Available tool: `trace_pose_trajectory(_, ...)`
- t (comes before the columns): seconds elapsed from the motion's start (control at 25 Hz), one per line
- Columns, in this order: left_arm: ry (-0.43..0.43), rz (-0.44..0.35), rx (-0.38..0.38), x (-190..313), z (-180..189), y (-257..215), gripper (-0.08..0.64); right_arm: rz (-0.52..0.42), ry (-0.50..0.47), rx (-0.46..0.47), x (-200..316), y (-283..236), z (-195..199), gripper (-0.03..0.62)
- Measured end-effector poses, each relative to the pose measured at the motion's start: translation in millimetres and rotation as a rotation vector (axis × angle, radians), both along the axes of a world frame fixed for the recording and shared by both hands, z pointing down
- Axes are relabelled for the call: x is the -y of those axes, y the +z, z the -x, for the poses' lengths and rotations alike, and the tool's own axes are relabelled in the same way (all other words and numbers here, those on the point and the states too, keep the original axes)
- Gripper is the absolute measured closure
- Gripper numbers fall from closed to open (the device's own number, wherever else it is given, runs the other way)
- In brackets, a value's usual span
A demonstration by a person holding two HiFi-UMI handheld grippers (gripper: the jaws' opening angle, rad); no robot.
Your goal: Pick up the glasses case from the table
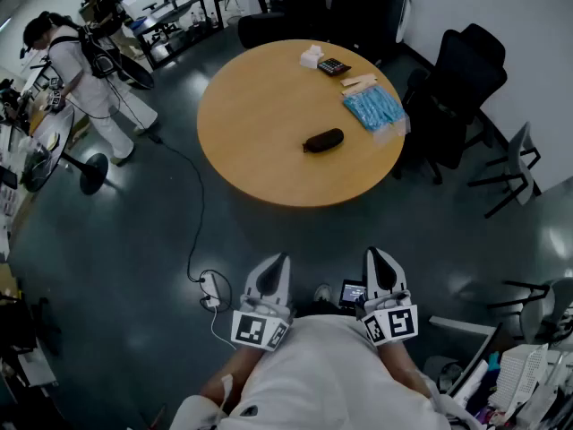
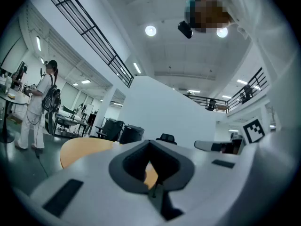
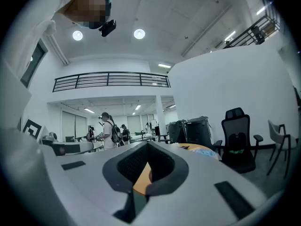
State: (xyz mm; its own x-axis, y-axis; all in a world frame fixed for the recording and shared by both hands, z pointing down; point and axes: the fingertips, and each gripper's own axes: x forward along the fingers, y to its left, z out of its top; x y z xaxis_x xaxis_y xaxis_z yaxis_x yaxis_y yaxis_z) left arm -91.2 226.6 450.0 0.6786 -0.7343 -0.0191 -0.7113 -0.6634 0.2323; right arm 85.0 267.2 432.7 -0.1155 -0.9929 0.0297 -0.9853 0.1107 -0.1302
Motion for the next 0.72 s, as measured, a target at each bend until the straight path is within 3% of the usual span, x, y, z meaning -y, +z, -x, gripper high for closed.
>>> trace_pose_trajectory(0.36,-0.026,0.009,-0.001,6.0,-14.5,3.0,0.554,0.006,-0.032,0.013,9.0,5.9,-15.2,0.578)
trace_pose_trajectory(0.6,-0.069,0.04,0.0,21.1,-28.3,9.1,0.554,0.001,-0.07,0.075,25.8,13.2,-40.7,0.578)
trace_pose_trajectory(0.72,-0.106,0.037,0.032,24.9,-24.9,10.4,0.554,0.023,-0.113,0.044,36.3,25.0,-49.7,0.578)
